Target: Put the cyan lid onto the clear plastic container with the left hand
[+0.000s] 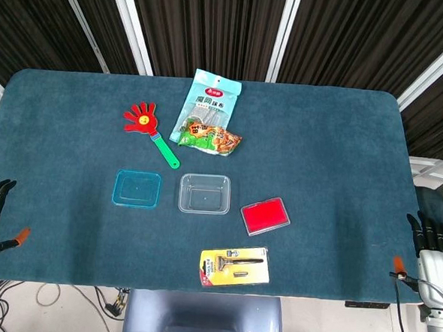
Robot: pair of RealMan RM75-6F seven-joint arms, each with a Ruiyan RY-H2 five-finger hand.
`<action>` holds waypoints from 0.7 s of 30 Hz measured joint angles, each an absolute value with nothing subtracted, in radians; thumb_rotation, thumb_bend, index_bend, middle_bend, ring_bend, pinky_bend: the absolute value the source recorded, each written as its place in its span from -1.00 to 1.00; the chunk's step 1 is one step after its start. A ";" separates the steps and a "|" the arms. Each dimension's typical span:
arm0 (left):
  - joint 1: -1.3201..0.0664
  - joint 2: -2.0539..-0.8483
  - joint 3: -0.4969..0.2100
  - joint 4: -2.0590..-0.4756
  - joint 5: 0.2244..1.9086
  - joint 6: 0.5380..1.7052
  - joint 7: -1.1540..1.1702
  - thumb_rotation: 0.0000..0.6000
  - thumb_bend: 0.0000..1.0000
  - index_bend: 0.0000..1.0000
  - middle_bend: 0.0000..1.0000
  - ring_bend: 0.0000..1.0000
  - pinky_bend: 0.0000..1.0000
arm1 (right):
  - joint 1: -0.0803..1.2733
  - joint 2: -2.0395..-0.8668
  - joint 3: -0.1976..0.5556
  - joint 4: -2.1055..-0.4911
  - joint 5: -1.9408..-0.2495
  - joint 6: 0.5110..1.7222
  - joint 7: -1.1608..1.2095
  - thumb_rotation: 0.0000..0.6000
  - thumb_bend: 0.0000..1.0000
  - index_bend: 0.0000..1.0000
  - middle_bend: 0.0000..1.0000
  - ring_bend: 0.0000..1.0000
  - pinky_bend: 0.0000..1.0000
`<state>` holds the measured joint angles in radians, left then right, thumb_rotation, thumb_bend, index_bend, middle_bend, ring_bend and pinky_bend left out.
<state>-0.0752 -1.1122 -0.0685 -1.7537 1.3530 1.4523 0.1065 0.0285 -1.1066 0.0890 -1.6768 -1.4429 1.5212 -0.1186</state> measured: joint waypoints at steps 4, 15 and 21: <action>-0.075 -1.113 -0.075 -1.752 1.343 1.453 0.103 1.00 -0.57 -0.83 -0.88 -1.00 -1.00 | 0.028 -1.107 0.090 -1.675 -1.436 1.520 -0.119 1.00 -0.17 -0.93 -1.00 -1.00 -1.00; -0.083 -1.120 -0.071 -1.748 1.357 1.443 0.103 1.00 -0.57 -0.84 -0.88 -1.00 -1.00 | 0.020 -1.106 0.093 -1.681 -1.432 1.534 -0.124 1.00 -0.17 -0.93 -1.00 -1.00 -1.00; -0.083 -1.137 -0.085 -1.728 1.336 1.458 0.132 1.00 -0.60 -0.88 -0.88 -1.00 -1.00 | 0.022 -1.104 0.096 -1.685 -1.423 1.528 -0.134 1.00 -0.17 -0.93 -1.00 -1.00 -1.00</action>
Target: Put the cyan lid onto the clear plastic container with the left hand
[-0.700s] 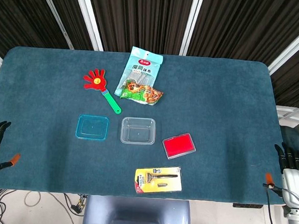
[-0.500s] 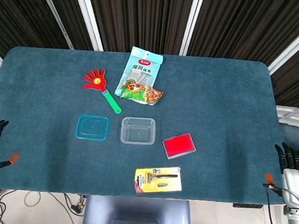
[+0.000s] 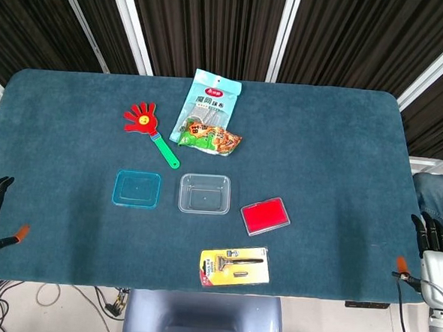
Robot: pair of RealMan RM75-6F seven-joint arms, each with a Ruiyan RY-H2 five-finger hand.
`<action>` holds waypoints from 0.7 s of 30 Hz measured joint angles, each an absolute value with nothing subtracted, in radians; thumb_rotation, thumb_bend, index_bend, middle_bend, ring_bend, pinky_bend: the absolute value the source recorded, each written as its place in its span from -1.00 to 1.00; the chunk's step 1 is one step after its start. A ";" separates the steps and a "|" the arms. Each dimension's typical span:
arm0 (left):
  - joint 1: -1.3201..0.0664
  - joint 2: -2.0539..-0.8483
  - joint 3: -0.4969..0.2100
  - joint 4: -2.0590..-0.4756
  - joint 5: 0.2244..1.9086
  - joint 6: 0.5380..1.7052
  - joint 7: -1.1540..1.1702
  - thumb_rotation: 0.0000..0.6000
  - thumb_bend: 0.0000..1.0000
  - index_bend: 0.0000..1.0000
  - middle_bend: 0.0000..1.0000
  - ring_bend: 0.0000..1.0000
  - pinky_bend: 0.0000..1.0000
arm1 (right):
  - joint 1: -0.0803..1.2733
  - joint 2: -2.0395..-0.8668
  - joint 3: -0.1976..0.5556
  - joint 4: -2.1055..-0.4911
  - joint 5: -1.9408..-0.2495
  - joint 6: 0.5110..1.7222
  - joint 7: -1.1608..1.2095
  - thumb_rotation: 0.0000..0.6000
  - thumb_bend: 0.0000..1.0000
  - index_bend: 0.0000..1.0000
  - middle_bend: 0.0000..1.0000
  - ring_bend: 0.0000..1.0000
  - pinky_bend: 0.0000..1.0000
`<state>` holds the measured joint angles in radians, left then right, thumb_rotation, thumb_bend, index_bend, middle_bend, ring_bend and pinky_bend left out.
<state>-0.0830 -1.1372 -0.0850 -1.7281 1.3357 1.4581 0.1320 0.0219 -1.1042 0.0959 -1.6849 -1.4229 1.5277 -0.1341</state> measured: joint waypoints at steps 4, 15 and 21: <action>-0.083 -1.151 -0.092 -1.721 1.339 1.471 0.131 1.00 -0.67 -0.93 -0.89 -1.00 -1.00 | 0.020 -1.101 0.095 -1.686 -1.426 1.531 -0.131 1.00 -0.17 -0.93 -1.00 -1.00 -1.00; -0.191 -1.117 -0.131 -1.694 1.305 1.301 0.140 1.00 -0.75 -1.00 -0.91 -1.00 -1.00 | 0.016 -1.097 0.096 -1.693 -1.414 1.525 -0.112 1.00 -0.17 -0.93 -1.00 -1.00 -1.00; -0.315 -1.091 -0.170 -1.683 1.248 1.097 0.157 1.00 -0.75 -1.00 -0.91 -1.00 -1.00 | 0.013 -1.092 0.097 -1.703 -1.399 1.518 -0.098 1.00 -0.17 -0.93 -1.00 -1.00 -1.00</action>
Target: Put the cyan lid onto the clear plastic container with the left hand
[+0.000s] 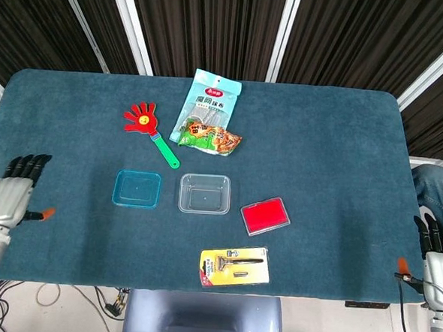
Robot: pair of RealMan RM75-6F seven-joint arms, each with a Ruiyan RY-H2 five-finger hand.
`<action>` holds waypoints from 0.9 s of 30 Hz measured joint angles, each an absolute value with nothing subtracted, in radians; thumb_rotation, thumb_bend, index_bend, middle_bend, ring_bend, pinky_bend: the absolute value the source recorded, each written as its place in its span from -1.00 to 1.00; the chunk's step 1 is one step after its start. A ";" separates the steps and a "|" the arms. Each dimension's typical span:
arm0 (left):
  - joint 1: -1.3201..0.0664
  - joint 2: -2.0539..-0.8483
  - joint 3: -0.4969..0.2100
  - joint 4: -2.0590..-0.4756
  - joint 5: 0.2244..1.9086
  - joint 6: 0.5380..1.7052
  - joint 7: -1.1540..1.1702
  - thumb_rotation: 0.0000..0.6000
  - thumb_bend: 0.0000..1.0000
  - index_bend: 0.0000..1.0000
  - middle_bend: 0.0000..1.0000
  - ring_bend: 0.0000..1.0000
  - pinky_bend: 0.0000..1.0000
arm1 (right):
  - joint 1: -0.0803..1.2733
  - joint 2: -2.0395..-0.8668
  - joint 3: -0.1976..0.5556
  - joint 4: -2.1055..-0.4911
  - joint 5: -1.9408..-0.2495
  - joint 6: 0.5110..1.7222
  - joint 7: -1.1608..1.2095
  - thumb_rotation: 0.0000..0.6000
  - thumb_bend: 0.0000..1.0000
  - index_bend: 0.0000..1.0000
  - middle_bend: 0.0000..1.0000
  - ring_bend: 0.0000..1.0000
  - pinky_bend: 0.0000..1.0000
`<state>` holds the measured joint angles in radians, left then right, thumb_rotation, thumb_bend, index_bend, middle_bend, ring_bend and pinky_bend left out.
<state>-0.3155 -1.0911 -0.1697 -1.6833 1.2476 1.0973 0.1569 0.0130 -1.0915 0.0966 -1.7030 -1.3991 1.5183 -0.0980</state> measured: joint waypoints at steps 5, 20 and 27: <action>-0.444 -1.090 -0.190 -1.658 1.154 0.894 0.185 1.00 -0.75 -1.00 -0.91 -1.00 -1.00 | 0.011 -1.087 0.099 -1.708 -1.386 1.511 -0.086 1.00 -0.17 -0.93 -1.00 -1.00 -1.00; -0.695 -1.336 -0.170 -1.433 0.888 0.733 0.434 1.00 -0.78 -1.00 -0.89 -1.00 -1.00 | 0.010 -1.077 0.103 -1.718 -1.362 1.495 -0.065 1.00 -0.17 -0.93 -1.00 -1.00 -1.00; -0.757 -1.419 -0.141 -1.373 0.830 0.718 0.482 1.00 -0.82 -1.00 -0.89 -1.00 -1.00 | 0.009 -1.076 0.105 -1.719 -1.357 1.495 -0.062 1.00 -0.17 -0.93 -1.00 -1.00 -1.00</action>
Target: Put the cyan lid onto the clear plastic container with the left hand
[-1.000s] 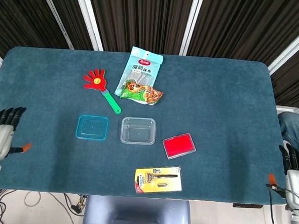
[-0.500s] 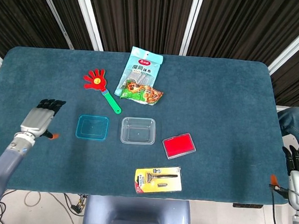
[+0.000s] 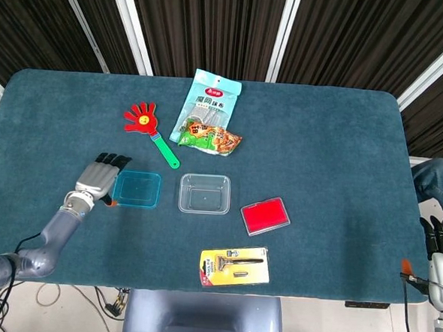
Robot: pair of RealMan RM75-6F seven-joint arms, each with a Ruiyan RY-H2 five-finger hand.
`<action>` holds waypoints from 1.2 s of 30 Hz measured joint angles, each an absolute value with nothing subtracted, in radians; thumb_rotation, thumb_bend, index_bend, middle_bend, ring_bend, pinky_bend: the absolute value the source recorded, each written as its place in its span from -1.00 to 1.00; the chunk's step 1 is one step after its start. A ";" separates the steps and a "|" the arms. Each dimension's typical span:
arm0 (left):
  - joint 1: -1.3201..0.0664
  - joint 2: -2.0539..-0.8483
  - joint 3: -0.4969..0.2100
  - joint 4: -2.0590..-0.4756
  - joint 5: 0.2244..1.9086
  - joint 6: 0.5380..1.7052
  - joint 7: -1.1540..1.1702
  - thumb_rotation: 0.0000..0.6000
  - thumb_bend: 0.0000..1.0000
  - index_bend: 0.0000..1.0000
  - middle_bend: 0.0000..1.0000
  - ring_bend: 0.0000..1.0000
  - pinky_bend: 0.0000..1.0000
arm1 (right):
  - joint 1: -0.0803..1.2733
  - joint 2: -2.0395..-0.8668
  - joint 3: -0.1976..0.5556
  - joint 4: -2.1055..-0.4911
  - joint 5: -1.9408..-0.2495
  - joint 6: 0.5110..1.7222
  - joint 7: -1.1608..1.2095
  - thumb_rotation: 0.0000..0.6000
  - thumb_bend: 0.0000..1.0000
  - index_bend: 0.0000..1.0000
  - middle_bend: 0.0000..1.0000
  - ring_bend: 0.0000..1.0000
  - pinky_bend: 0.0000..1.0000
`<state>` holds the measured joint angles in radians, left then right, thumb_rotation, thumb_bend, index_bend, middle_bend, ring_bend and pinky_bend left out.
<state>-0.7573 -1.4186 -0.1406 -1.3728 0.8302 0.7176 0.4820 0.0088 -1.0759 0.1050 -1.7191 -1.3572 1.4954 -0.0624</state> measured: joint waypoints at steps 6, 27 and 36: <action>-0.777 -1.436 -0.122 -1.378 0.808 0.732 0.500 1.00 -0.82 -1.00 -0.89 -1.00 -1.00 | 0.009 -1.075 0.106 -1.724 -1.349 1.491 -0.069 1.00 -0.17 -0.93 -1.00 -1.00 -1.00; -0.842 -1.491 -0.080 -1.376 0.735 0.757 0.563 1.00 -0.86 -1.00 -0.88 -1.00 -1.00 | 0.005 -1.078 0.112 -1.726 -1.336 1.497 -0.072 1.00 -0.17 -0.93 -1.00 -1.00 -1.00; -0.860 -1.516 -0.067 -1.354 0.716 0.772 0.575 1.00 -0.86 -1.00 -0.87 -1.00 -1.00 | 0.004 -1.077 0.112 -1.730 -1.332 1.495 -0.072 1.00 -0.17 -0.93 -1.00 -1.00 -1.00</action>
<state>-0.8601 -1.5158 -0.0673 -1.3541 0.7164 0.7718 0.5750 0.0042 -1.0772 0.1120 -1.7305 -1.3318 1.4950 -0.0721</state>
